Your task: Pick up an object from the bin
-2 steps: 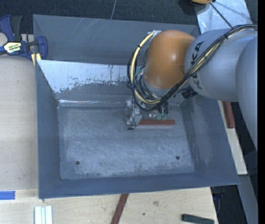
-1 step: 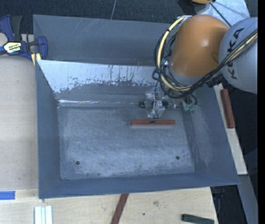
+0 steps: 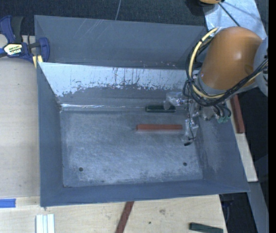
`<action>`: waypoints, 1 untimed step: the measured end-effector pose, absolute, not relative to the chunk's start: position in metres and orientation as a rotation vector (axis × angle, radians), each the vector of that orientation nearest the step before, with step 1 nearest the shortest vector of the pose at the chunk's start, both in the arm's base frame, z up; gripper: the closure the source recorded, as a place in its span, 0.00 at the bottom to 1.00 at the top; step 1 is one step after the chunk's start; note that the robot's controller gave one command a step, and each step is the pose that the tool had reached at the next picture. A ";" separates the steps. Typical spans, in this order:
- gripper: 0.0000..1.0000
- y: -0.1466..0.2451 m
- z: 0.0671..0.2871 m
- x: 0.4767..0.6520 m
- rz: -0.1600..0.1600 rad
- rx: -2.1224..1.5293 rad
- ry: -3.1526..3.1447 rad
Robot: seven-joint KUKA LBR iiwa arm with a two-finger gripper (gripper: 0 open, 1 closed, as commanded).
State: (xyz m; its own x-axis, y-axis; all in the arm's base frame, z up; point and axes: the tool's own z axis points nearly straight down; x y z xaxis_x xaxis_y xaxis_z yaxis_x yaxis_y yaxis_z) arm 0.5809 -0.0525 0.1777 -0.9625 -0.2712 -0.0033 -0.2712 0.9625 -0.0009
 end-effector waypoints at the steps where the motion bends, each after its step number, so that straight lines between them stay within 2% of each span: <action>1: 0.00 -0.052 0.178 0.581 0.000 -0.430 3.108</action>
Offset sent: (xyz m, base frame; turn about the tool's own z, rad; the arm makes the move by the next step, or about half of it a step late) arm 0.0007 0.0124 -0.0507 -0.2605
